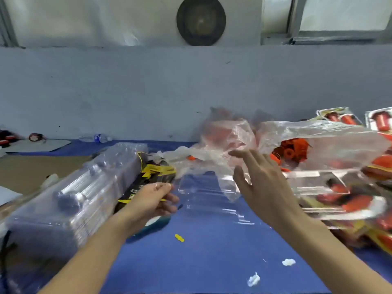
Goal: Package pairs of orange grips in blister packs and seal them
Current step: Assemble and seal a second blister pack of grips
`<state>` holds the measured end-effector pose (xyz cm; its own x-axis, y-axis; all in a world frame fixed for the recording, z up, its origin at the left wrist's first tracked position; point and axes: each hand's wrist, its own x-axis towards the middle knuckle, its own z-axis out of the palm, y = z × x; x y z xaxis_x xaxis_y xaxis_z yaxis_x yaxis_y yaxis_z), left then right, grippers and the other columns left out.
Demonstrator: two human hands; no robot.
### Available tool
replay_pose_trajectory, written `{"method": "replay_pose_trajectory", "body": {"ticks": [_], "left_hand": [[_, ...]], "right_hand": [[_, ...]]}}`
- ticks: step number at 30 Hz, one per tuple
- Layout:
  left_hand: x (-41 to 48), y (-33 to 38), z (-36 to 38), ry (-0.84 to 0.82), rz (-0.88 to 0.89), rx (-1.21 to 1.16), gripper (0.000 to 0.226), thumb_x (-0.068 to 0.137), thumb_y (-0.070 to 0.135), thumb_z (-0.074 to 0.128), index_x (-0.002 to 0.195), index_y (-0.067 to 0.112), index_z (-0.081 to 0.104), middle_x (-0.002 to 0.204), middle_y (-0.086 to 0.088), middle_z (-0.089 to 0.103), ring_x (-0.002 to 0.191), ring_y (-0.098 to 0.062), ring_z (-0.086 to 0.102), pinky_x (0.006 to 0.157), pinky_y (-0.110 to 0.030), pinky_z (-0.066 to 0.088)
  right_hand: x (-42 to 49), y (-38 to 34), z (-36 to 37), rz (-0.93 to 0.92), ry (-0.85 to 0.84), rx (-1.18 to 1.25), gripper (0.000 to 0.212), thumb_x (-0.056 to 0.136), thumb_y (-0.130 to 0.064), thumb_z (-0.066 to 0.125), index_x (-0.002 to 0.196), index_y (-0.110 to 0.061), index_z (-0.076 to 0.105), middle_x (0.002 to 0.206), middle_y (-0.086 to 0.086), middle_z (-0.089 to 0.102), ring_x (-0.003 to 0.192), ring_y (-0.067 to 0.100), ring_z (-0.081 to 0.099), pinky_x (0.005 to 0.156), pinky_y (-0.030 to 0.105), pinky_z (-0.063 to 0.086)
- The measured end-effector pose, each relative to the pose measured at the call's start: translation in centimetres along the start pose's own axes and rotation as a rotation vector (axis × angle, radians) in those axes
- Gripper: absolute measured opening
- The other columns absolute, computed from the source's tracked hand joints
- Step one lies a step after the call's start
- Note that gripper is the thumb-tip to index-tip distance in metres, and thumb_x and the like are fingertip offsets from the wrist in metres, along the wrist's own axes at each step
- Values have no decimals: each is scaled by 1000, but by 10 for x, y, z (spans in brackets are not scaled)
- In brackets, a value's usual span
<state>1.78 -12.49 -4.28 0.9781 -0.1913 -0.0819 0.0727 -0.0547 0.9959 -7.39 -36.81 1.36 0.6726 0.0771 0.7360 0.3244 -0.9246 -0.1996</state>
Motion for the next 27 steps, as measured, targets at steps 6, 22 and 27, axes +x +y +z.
{"method": "replay_pose_trajectory", "body": {"ticks": [6, 22, 27], "left_hand": [[10, -86, 53, 25, -193, 145, 20, 104, 18, 47, 98, 0, 56, 67, -9, 64, 46, -17, 61, 41, -22, 45], [61, -80, 3, 547, 1, 1299, 45, 99, 45, 44, 134, 17, 53, 136, -14, 51, 123, -37, 47, 97, -44, 40], [74, -88, -2, 607, 31, 1389, 34, 101, 40, 42, 115, 16, 61, 118, -11, 62, 112, -34, 56, 79, -41, 45]], "right_hand": [[-79, 54, 48, 138, -408, -204, 40, 97, -25, 49, 136, -27, 50, 132, -4, 53, 127, 22, 45, 103, 35, 32], [-61, 74, 116, 155, -442, -69, 39, 101, -37, 33, 139, -36, 43, 137, -14, 45, 134, 14, 31, 119, 36, 10], [-52, 78, 134, 143, -485, -69, 39, 102, -37, 32, 140, -37, 41, 139, -16, 43, 134, 12, 30, 119, 34, 7]]}}
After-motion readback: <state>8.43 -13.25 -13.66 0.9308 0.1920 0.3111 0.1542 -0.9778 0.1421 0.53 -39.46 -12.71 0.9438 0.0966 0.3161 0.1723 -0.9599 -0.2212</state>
